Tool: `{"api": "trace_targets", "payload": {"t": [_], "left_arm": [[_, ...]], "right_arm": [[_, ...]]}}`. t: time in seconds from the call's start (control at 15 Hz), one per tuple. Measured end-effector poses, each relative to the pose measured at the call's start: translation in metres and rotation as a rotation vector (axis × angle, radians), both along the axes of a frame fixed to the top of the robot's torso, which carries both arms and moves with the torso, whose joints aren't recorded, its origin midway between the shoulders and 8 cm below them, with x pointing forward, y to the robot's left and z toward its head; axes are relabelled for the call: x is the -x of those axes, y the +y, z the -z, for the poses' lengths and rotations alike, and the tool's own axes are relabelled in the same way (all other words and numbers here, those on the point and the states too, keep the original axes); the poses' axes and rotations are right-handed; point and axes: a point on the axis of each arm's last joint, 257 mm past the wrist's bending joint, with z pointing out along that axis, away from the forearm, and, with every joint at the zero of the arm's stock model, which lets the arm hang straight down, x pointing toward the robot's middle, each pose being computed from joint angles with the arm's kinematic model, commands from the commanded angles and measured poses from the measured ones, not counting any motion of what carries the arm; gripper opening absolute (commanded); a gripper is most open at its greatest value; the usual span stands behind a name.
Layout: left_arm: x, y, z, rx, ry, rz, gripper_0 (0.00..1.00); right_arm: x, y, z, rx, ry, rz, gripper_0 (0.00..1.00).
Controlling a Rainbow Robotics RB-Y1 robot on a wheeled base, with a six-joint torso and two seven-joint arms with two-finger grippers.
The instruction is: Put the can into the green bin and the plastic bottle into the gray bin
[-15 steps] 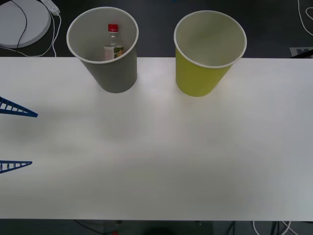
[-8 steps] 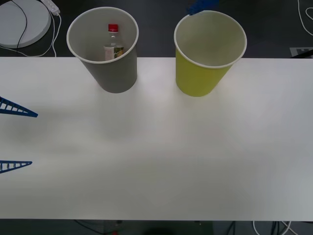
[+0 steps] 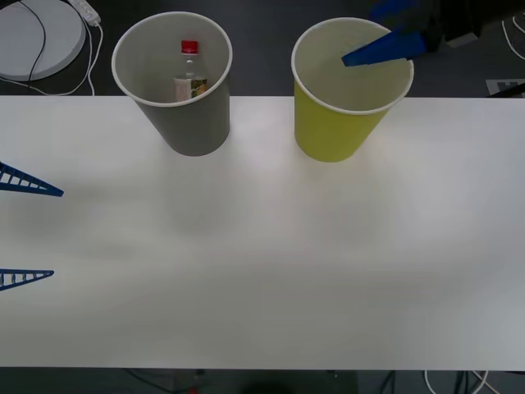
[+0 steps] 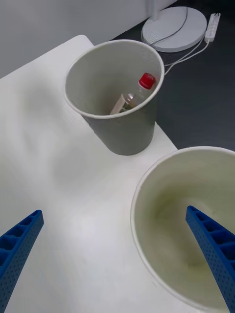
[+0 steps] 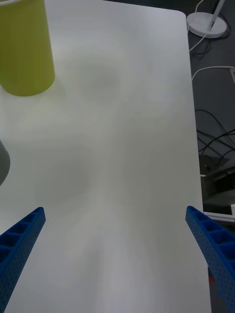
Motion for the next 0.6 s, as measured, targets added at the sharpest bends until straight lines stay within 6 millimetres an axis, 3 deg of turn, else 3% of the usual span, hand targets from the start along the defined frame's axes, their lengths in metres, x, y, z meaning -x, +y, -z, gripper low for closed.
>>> {"api": "trace_targets", "payload": {"t": [0.6], "left_arm": [[0.0, 0.0, 0.0, 0.0, 0.0, 0.0, 1.0]], "right_arm": [[0.059, -0.009, 0.039, 0.033, -0.063, -0.083, 1.0]]}}
